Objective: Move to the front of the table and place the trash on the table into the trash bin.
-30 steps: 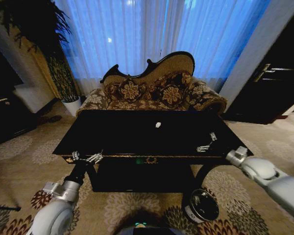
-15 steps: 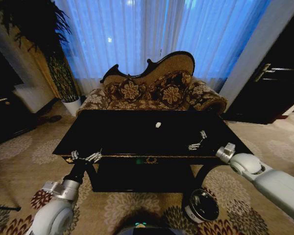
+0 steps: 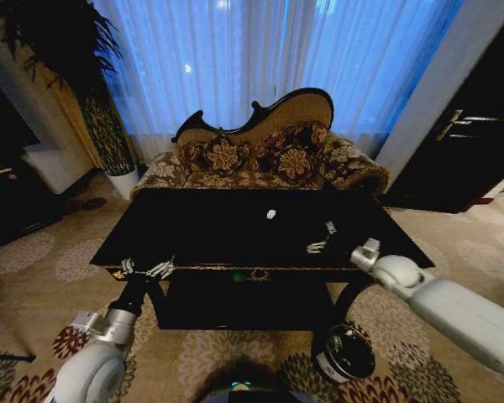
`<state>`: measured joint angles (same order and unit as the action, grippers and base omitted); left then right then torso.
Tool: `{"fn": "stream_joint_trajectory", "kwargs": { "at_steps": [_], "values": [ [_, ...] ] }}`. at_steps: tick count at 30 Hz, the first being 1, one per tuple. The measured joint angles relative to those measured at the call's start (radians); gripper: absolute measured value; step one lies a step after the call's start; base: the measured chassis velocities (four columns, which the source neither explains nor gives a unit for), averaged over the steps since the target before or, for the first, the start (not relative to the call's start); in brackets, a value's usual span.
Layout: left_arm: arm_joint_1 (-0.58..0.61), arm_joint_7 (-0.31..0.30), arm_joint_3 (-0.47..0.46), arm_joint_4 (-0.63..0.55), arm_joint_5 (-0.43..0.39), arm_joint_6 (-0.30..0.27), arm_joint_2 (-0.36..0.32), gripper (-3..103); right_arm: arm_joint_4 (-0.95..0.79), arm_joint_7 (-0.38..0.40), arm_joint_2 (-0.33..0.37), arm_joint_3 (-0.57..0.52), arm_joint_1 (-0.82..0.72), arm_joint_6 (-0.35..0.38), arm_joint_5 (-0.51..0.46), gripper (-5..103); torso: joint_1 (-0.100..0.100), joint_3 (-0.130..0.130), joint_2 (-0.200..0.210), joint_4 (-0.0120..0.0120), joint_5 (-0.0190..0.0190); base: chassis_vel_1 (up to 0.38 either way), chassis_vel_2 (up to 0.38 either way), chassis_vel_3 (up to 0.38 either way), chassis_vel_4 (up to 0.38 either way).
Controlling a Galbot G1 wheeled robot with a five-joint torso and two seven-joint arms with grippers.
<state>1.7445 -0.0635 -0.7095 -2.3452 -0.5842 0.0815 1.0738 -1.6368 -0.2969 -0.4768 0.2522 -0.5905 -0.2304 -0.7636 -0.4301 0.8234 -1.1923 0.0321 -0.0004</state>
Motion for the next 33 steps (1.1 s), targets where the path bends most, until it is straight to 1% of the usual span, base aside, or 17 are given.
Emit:
{"fn": "stream_joint_trajectory", "kwargs": {
  "at_steps": [1,2,3,5,6,9,10,12,14,15,16,17,18,19,23,30,33],
  "values": [
    [0.001,0.0,-0.001,0.0,0.0,0.0,0.001,100,0.008,0.003,-0.013,0.036,0.036,0.003,-0.008,100,0.0,0.0,0.0,0.0002,0.0007,0.0,0.0,0.0,0.0],
    [0.001,0.0,-0.001,0.0,0.0,0.0,0.001,100,0.008,0.003,-0.013,0.036,0.036,0.003,-0.008,100,0.0,0.0,0.0,0.0002,0.0007,0.0,0.0,0.0,0.0],
    [0.003,0.0,-0.001,0.0,0.0,0.0,0.004,100,0.016,0.006,-0.021,0.069,0.07,0.005,-0.015,100,0.0,0.0,0.0,-0.0002,0.0006,0.0,0.0,0.0,0.0],
    [0.005,0.0,-0.001,0.001,0.003,0.0,0.009,100,0.034,0.007,-0.032,0.136,0.13,0.006,-0.021,100,0.0,0.0,0.0,0.0,0.0001,0.0,0.0,0.0,0.0],
    [0.005,0.0,-0.001,0.001,0.003,0.0,0.009,100,0.034,0.007,-0.032,0.136,0.13,0.006,-0.021,100,0.0,0.0,0.0,0.0,0.0001,0.0,0.0,0.0,0.0],
    [0.001,0.001,0.006,0.01,0.009,0.0,0.018,100,0.068,0.005,-0.05,0.236,0.24,0.006,-0.023,100,0.0,0.0,0.0,0.0003,0.0002,0.0,0.0,0.0,0.0],
    [0.001,0.001,0.006,0.01,0.009,0.0,0.018,100,0.068,0.005,-0.05,0.236,0.24,0.006,-0.023,100,0.0,0.0,0.0,0.0003,0.0002,0.0,0.0,0.0,0.0],
    [-0.003,0.001,0.016,0.014,0.013,0.0,0.022,100,0.093,0.004,-0.061,0.312,0.326,0.005,-0.026,100,0.0,0.0,0.0,0.0002,0.0006,0.0,0.0,0.0,0.0],
    [-0.007,0.001,0.022,0.018,0.016,0.001,0.025,100,0.111,0.002,-0.07,0.365,0.383,0.003,-0.028,100,0.0,0.0,0.0,0.0,-0.0002,0.0,0.0,0.0,0.0],
    [-0.007,0.001,0.022,0.018,0.016,0.001,0.025,100,0.111,0.002,-0.07,0.365,0.383,0.003,-0.028,100,0.0,0.0,0.0,0.0,-0.0002,0.0,0.0,0.0,0.0],
    [-0.008,0.001,0.025,0.019,0.017,0.002,0.027,100,0.123,0.0,-0.079,0.403,0.422,0.003,-0.034,100,0.0,0.0,0.0,0.0001,0.0003,0.0,0.0,0.0,0.0],
    [-0.008,0.002,0.025,0.02,0.017,0.002,0.028,100,0.126,0.0,-0.081,0.413,0.433,0.003,-0.037,100,0.0,0.0,0.0,0.0,0.0004,0.0,0.0,0.0,0.0],
    [-0.009,0.003,0.023,0.022,0.017,0.003,0.029,100,0.136,-0.001,-0.088,0.453,0.473,0.003,-0.047,100,0.0,0.0,0.0,0.0002,0.0001,0.0,0.0,0.0,0.0],
    [-0.009,0.003,0.023,0.022,0.017,0.003,0.029,100,0.136,-0.001,-0.088,0.453,0.473,0.003,-0.047,100,0.0,0.0,0.0,0.0002,0.0001,0.0,0.0,0.0,0.0],
    [-0.007,0.009,0.017,0.026,0.015,0.009,0.035,100,0.173,-0.007,-0.112,0.56,0.562,-0.002,-0.052,100,0.0,0.0,0.0,0.0001,0.0002,0.0,0.0,0.0,0.0],
    [0.003,0.018,0.009,0.028,0.014,0.017,0.043,100,0.204,-0.013,-0.146,0.631,0.622,-0.003,-0.055,100,0.0,0.0,0.0,0.0001,0.0003,0.0,0.0,0.0,0.0],
    [0.014,0.018,-0.002,0.019,-0.015,0.017,0.046,100,0.223,-0.012,-0.17,0.667,0.658,-0.003,-0.054,100,0.0,0.0,0.0,0.0003,0.0004,0.0,0.0,0.0,0.0]
  ]
}}
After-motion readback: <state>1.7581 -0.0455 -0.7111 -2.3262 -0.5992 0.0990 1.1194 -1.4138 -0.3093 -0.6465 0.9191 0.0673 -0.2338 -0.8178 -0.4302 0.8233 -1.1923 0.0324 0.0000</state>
